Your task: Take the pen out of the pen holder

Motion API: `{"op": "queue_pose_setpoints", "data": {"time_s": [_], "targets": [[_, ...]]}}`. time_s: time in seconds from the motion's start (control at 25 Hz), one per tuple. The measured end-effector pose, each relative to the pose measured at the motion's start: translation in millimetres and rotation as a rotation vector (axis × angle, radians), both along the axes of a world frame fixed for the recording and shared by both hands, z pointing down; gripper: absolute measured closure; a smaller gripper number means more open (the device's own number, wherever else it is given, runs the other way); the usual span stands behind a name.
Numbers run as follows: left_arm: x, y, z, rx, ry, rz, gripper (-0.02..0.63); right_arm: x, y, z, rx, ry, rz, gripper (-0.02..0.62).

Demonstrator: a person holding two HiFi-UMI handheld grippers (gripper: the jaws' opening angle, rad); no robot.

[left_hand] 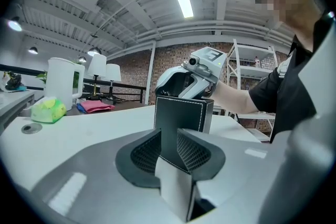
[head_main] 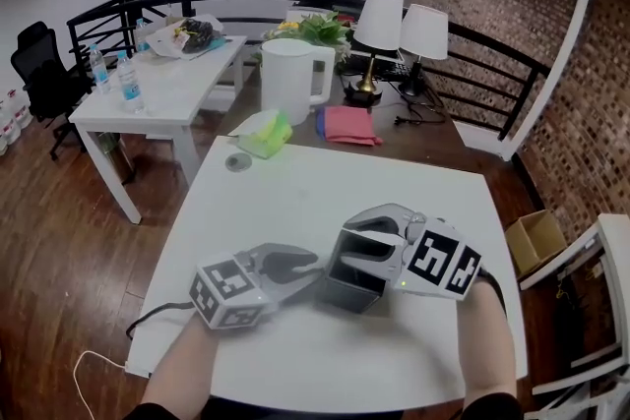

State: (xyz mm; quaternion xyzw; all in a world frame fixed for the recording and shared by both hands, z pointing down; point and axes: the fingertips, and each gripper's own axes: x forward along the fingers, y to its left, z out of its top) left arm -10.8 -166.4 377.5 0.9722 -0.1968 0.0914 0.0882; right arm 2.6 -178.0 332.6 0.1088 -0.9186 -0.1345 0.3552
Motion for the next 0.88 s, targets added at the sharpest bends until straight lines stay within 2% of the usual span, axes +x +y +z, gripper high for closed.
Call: {"op": "queue_pose_setpoints", "data": {"time_s": [0.16,0.36,0.56,0.76,0.88], "targets": [[-0.6,2.8,-0.8,-0.003,-0.003,0.002,0.513,1.8,1.2,-2.1,0.067,0.025,-0.005,0.459],[0.8,2.1,-2.2,0.002,0.001,0.003,0.514,7.1,3.9,-8.6,0.107,-0.009,0.011,0.474],[0.5,1.1,-1.6,0.004,-0.001,0.003,0.515,9.5,8.5,-16.1,0.083,-0.112,0.027,0.489],[0.0,1.3,-2.6,0.004,-0.003,0.004,0.515,6.0,14.4,-42.5,-0.011,-0.319,0.049,0.511],[-0.3,0.7,-1.7,0.006,-0.003,0.004,0.515,9.6,15.5,-48.9,-0.044,-0.360,0.075,0.517]]}}
